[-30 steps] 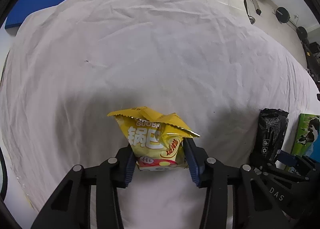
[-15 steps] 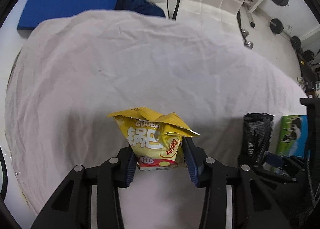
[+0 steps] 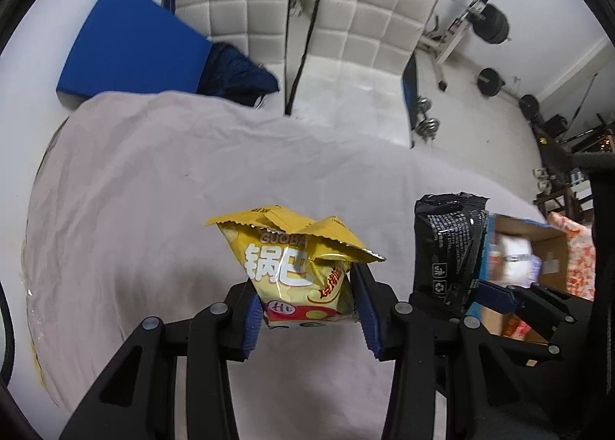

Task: Organize snacks

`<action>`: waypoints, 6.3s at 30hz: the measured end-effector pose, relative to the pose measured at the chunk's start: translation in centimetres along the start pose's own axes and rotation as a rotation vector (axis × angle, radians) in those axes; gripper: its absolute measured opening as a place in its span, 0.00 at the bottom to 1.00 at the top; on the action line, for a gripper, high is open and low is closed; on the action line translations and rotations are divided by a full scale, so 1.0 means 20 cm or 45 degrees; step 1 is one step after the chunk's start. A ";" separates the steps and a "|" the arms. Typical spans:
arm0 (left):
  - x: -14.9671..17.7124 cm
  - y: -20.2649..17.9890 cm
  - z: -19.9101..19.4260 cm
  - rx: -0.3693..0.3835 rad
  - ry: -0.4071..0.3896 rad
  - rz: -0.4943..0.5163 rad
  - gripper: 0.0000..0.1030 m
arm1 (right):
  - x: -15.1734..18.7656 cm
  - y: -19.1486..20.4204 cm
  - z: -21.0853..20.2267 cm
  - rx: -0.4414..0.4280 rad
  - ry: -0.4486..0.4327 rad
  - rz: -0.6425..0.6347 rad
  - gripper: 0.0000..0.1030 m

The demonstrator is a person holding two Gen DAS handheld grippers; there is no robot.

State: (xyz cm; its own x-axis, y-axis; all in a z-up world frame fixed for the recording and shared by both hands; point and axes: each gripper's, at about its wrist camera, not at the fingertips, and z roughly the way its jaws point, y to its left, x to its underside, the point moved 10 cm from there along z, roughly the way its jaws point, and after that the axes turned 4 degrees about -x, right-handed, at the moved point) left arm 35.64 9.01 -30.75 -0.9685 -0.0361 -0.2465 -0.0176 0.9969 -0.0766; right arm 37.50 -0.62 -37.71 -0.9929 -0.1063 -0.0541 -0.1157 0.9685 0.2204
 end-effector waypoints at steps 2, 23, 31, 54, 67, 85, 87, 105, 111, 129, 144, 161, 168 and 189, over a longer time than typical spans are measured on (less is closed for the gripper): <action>0.02 -0.07 -0.07 0.021 -0.020 0.008 0.39 | 0.05 -0.02 -0.08 -0.013 -0.027 0.002 0.51; 0.45 -1.14 -0.06 0.231 0.156 0.213 0.39 | 0.72 -1.14 -0.50 0.065 -0.020 0.215 0.51; 0.56 -1.28 0.13 0.153 0.237 0.260 0.39 | 0.80 -1.35 -0.35 0.045 0.040 0.248 0.51; 0.60 -1.28 0.45 0.049 0.380 0.234 0.40 | 0.71 -1.38 0.00 0.021 0.187 0.212 0.58; 0.58 -1.28 0.30 0.015 0.274 0.251 0.47 | 0.78 -1.46 -0.09 0.038 0.131 0.244 0.68; 0.61 -1.30 -0.01 -0.053 0.037 0.184 0.92 | 0.92 -1.60 -0.41 0.126 -0.094 0.237 1.00; 0.62 -1.30 -0.04 -0.054 0.024 0.184 0.92 | 0.94 -1.59 -0.45 0.131 -0.124 0.230 1.00; 0.78 -1.33 -0.62 -0.068 -0.196 0.219 0.92 | 1.17 -1.48 -0.91 0.141 -0.342 0.270 1.00; 0.91 -1.30 -0.94 -0.091 -0.310 0.222 0.92 | 1.37 -1.38 -1.27 0.162 -0.475 0.246 1.00; 1.21 -1.27 -1.38 -0.057 -0.367 0.229 0.92 | 1.85 -1.13 -1.90 0.190 -0.685 0.234 1.00; 1.24 -1.25 -1.47 -0.041 -0.416 0.230 0.92 | 1.93 -1.08 -2.02 0.218 -0.725 0.253 1.00; 1.26 -1.21 -1.50 -0.024 -0.413 0.220 0.92 | 1.91 -1.03 -2.02 0.210 -0.741 0.268 1.00; 1.26 -1.22 -1.51 -0.024 -0.422 0.222 0.92 | 1.91 -1.03 -2.01 0.207 -0.737 0.261 1.00; 1.26 -1.23 -1.51 -0.019 -0.432 0.225 0.92 | 1.90 -0.97 -2.02 0.206 -0.755 0.281 1.00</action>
State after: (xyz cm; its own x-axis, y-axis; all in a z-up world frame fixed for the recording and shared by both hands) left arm 4.05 -14.29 -5.85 -0.8195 0.1181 -0.5608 0.1367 0.9906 0.0089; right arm 0.82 -32.52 -4.64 -0.8029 0.1960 -0.5630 0.1406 0.9800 0.1407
